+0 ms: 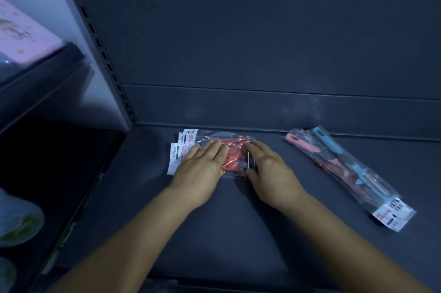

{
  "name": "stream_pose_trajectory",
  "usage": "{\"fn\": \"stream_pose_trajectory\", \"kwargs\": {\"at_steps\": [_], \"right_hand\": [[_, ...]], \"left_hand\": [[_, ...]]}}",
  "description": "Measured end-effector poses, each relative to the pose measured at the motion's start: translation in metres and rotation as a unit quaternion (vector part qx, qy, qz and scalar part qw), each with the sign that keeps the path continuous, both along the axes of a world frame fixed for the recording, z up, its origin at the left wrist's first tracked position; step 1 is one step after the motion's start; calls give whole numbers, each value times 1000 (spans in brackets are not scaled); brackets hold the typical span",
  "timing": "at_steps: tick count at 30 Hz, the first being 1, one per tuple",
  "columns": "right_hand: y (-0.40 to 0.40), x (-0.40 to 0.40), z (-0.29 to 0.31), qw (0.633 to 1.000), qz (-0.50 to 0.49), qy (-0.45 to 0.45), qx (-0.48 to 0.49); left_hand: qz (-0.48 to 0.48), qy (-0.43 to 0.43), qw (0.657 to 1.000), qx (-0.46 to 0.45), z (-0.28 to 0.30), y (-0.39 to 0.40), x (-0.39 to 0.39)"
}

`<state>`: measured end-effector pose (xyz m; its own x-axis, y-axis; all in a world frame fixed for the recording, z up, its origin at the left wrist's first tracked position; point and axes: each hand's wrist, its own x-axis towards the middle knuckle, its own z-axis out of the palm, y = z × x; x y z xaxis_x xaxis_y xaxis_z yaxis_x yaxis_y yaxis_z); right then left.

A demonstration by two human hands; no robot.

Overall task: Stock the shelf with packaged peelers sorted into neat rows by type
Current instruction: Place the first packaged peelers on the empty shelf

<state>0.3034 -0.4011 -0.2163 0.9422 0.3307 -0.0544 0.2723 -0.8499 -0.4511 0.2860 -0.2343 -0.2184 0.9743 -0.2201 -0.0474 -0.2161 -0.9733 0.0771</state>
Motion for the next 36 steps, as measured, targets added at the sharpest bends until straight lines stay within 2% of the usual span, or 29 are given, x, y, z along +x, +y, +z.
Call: {"fn": "stream_pose_trajectory", "kwargs": {"at_steps": [7,14,20,26,30,36], "right_hand": [[12,22,-4,1000,-26,0,-17],[-2,9,3,999,-21,-5,-34],[-55,-13,12,996,-50,-44,-55],[-128,-30,9,983,-151,-59,-86],[-164,-33,2,973,-208,-34,-92],[-194,-34,2,980,-199,-15,-23]], "left_hand": [[-6,10,1000,15,2,4,23],[-34,-5,999,19,16,-17,13],[-111,-23,993,-19,21,-78,13],[-161,-2,987,-28,12,-141,24],[-160,1,987,-19,5,-169,39],[-138,-41,989,-29,4,-189,45]]}}
